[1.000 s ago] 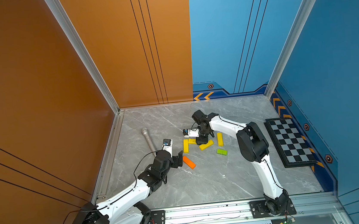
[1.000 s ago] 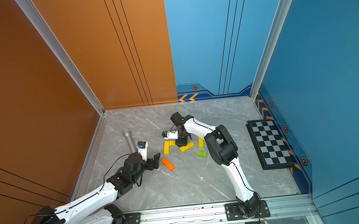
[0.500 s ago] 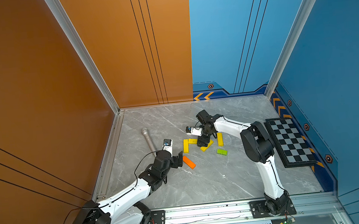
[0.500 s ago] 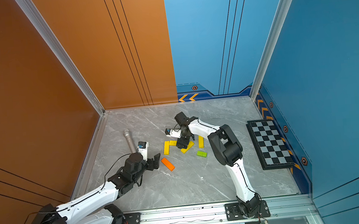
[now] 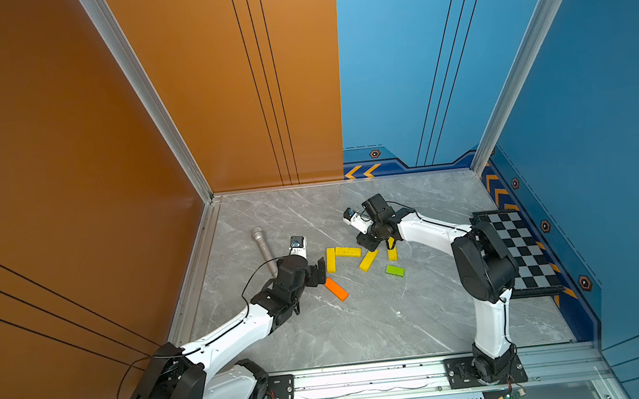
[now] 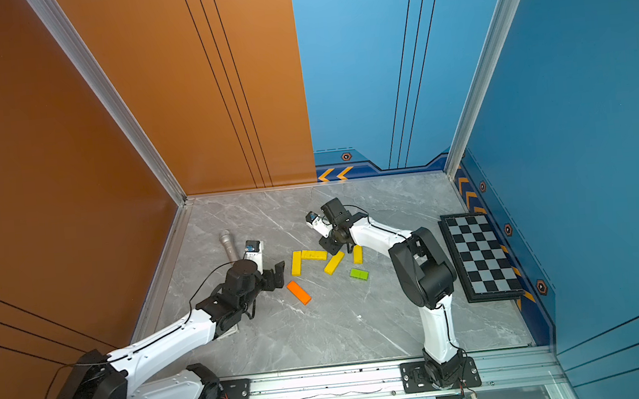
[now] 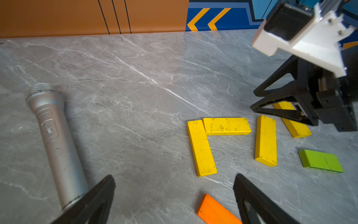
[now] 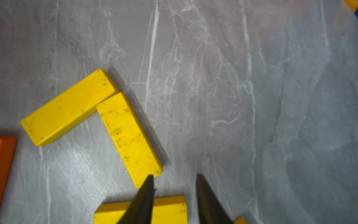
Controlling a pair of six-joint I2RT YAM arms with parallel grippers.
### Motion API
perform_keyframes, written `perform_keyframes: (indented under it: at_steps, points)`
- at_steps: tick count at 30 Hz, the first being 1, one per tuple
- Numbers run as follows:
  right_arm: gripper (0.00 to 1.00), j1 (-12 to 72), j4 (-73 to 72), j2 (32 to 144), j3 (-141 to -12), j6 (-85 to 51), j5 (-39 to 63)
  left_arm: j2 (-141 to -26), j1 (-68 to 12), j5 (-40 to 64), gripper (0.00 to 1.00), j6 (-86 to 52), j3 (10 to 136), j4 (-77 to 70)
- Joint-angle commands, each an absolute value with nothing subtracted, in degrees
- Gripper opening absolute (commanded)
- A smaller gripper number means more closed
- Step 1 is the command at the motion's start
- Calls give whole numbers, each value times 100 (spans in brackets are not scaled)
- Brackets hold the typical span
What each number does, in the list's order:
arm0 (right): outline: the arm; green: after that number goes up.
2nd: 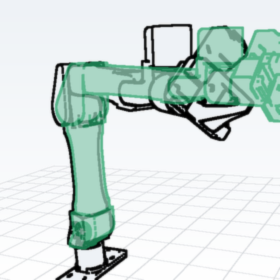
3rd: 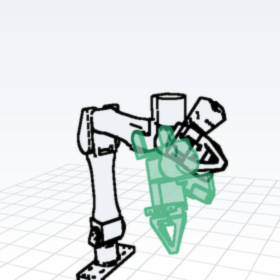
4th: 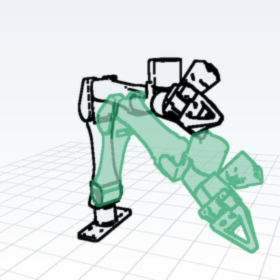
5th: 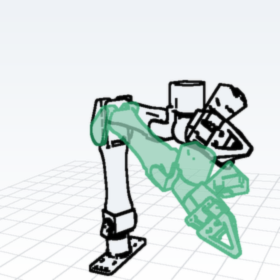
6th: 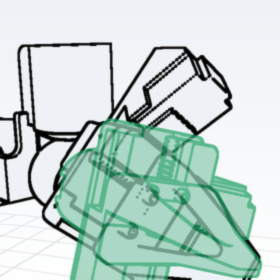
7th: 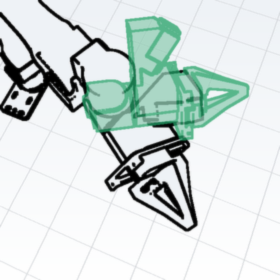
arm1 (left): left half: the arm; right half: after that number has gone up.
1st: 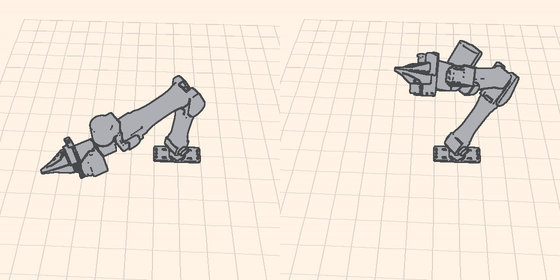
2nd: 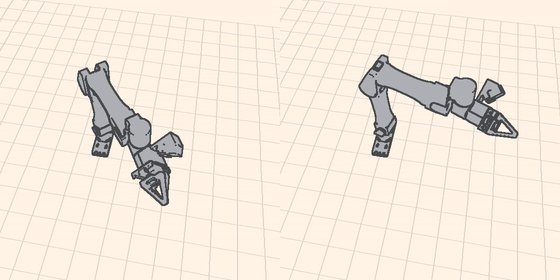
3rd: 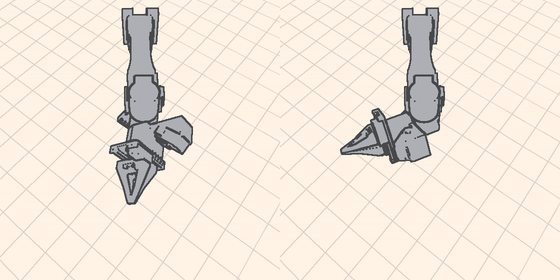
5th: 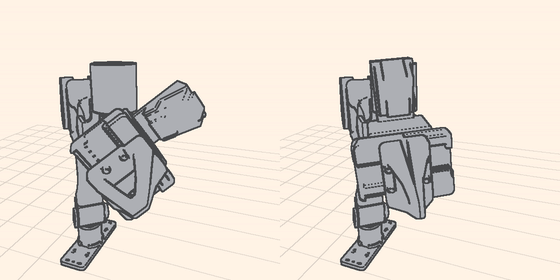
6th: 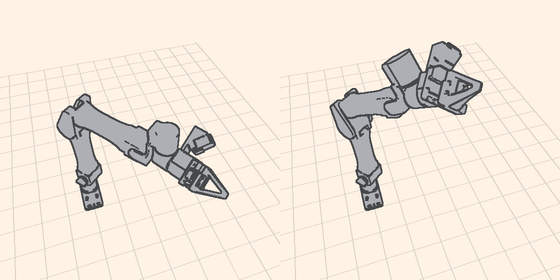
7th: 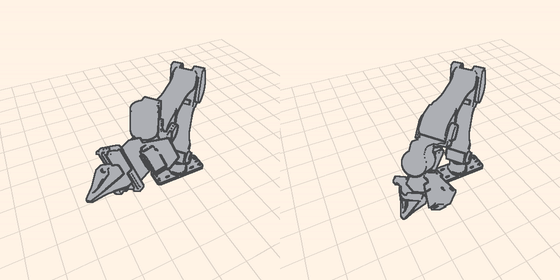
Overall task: Assemble the letter p with building blocks
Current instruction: Assemble the building block at the center of the board.
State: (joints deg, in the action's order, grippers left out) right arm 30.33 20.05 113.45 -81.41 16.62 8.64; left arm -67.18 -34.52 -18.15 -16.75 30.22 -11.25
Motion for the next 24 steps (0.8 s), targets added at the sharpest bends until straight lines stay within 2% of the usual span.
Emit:
perform_keyframes:
  at_steps: [1,8,12,24]
  points:
    - [0,3040,1866,11206,-7949,793,617,-6860,-3344,-2055,97,-1600,3301,-918]
    - [0,3032,1326,11130,-7304,-254,370,-7091,-3156,-1784,97,-1586,3387,-782]
    - [0,3076,950,11087,-7078,-376,476,-7032,-3164,-1788,97,-1456,3220,-868]
    - [0,3151,1071,11079,-7065,-246,765,-6869,-3160,-1731,97,-1406,3039,-918]
